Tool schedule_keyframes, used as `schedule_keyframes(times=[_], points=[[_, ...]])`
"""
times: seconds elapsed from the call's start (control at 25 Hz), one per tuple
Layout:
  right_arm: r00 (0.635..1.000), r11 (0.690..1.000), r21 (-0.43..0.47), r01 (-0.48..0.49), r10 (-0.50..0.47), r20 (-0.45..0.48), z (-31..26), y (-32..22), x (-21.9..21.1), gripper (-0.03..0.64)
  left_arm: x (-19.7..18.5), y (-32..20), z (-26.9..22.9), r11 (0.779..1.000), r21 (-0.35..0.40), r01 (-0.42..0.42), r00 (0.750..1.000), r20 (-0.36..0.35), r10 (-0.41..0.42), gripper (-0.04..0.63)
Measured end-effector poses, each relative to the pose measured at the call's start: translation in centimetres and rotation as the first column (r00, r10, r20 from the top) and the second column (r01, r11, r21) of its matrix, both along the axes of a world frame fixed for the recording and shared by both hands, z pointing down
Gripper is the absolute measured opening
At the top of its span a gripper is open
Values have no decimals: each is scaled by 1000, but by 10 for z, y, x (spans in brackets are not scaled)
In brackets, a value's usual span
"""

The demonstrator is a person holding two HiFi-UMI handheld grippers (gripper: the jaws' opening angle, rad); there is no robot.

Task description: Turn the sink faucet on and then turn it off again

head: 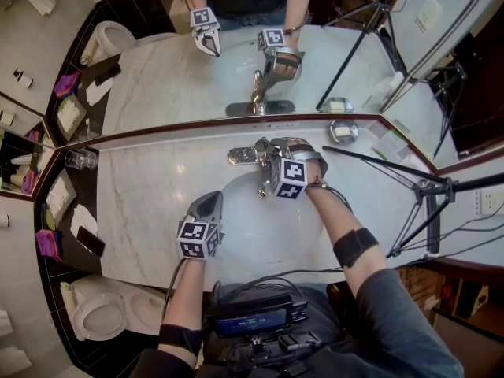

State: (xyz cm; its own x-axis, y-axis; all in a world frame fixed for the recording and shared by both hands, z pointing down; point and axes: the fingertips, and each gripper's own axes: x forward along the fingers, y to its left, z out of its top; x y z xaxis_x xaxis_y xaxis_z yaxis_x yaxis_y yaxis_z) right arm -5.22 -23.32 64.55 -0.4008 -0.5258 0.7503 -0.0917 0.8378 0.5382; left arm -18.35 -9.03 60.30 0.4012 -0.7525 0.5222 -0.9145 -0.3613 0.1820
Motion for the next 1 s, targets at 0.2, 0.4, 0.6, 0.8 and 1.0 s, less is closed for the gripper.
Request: schedule_keyframes(times=[0.2,0.4,0.6,0.8,1.0], points=[[997,999,37,36,-34,-63,-1,2,2,149,-1,-3,-2,1000,7,8,1000,-1,-8,1],[998,998,42,35,-33,-52,-11,10,7,152,0,-5,0,1000,2,14,1000,-5,-14,1],[1000,1000,31,1,0,-8,-23,21,15,143,3,-8,-3,1000,7,6,1000,-1,-6,1],[990,996,-6,-90,90,105,-34,32,25,100,4,-10,-7,1000,14,5,1000,0,-5,1],[951,975,-56,-217,224,212,-38,40,45,40,4,-12,-10,1000,22,4,1000,0,-4,1]])
